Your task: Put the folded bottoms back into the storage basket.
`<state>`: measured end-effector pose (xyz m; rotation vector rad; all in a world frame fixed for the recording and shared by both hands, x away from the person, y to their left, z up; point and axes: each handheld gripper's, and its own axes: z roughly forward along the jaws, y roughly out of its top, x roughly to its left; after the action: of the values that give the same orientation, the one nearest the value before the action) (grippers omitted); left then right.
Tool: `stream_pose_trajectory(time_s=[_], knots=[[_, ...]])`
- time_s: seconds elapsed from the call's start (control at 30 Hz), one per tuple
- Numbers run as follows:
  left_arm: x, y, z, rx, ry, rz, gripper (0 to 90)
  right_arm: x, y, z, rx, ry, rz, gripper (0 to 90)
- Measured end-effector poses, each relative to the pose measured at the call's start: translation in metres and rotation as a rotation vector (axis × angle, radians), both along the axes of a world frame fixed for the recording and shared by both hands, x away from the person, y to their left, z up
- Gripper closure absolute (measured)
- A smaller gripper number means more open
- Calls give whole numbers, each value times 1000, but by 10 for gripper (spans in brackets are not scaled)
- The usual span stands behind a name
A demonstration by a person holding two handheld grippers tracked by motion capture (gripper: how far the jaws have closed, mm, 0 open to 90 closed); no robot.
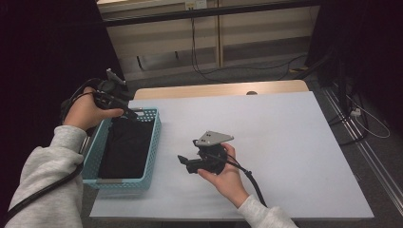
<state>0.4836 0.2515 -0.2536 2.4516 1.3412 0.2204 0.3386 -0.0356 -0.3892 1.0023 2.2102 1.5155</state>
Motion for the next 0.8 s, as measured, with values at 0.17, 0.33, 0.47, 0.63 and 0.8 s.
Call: stream_pose_trajectory(time_s=[0.17, 0.33, 0.47, 0.63, 0.8], knots=[[-5, -6, -2, -24, -8, -23, 260, -2, -7, -1, -10, 2, -7, 261], [-11, -13, -3, -47, -7, -50, 256, -4, -17, -2, -16, 3, -17, 259], [-16, -21, -5, -59, -11, -73, 250, -4, -27, -3, -20, 0, -22, 257], [-21, -30, -11, -85, -3, -85, 246, -5, -39, -7, -21, 9, -28, 256], [-25, -39, -16, -97, -2, -114, 243, -6, -49, -13, -26, 16, -34, 255]])
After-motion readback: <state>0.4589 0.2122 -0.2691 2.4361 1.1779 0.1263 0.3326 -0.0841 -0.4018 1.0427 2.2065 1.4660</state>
